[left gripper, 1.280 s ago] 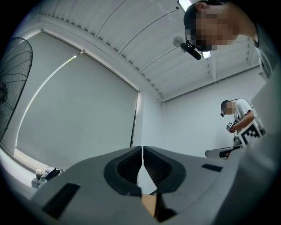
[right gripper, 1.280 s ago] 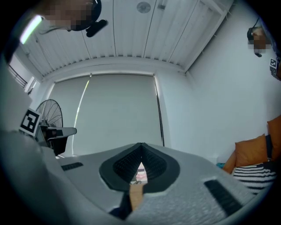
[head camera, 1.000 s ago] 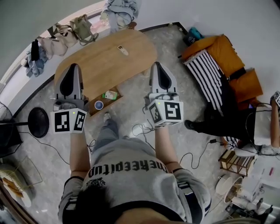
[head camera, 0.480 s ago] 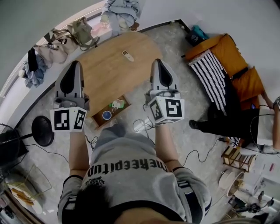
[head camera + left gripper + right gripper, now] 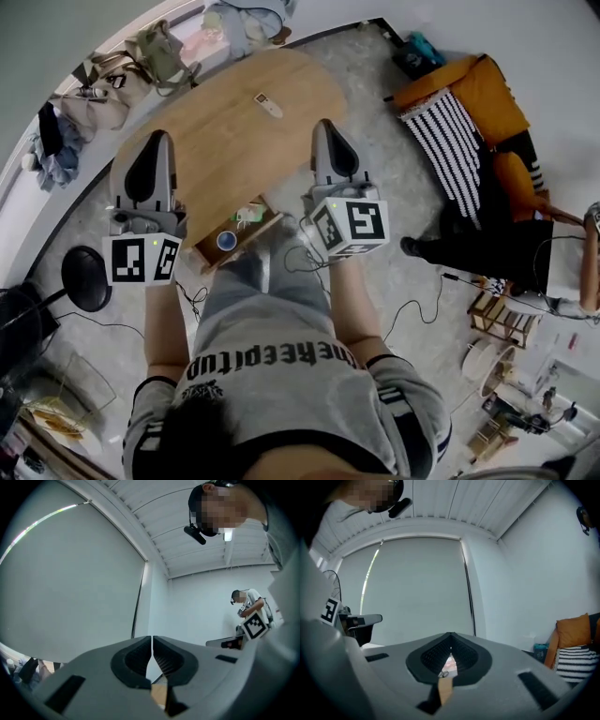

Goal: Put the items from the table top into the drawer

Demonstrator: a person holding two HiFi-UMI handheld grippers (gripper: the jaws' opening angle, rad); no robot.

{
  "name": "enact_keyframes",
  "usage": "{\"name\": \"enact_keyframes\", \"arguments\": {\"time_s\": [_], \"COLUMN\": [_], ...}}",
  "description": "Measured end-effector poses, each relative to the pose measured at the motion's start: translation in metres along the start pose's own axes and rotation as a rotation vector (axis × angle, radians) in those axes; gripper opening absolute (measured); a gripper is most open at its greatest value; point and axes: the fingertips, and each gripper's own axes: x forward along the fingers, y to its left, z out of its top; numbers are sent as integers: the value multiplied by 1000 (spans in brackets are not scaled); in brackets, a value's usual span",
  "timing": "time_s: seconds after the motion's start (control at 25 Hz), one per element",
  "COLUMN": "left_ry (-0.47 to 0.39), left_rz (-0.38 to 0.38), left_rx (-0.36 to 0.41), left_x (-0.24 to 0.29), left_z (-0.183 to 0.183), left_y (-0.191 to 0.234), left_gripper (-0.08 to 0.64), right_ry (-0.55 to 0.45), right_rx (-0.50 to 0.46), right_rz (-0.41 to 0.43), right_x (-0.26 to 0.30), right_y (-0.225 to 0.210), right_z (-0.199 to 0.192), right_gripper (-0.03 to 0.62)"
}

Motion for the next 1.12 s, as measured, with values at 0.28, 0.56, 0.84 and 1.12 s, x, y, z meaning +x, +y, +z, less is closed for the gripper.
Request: {"name": "enact_keyframes", "arguments": {"time_s": [0.28, 0.56, 0.84, 1.12], "left_ry": [41, 53, 76, 107], "left_rz": [36, 126, 227, 317], "left_rx": [-23, -14, -6, 7], "left_x": [10, 18, 24, 31], "left_z": [-31, -49, -80, -114], "left_y": [9, 21, 27, 26], "left_gripper": [12, 12, 12, 12], "right_ry": [156, 313, 484, 629], "right_rx": [35, 30, -8, -57], "right_rz": [46, 165, 284, 384], "right_x": [28, 74, 117, 149], "right_y": [-11, -22, -35, -52], "right_z": [-63, -126, -200, -270], "right_gripper": [3, 5, 6, 37]}}
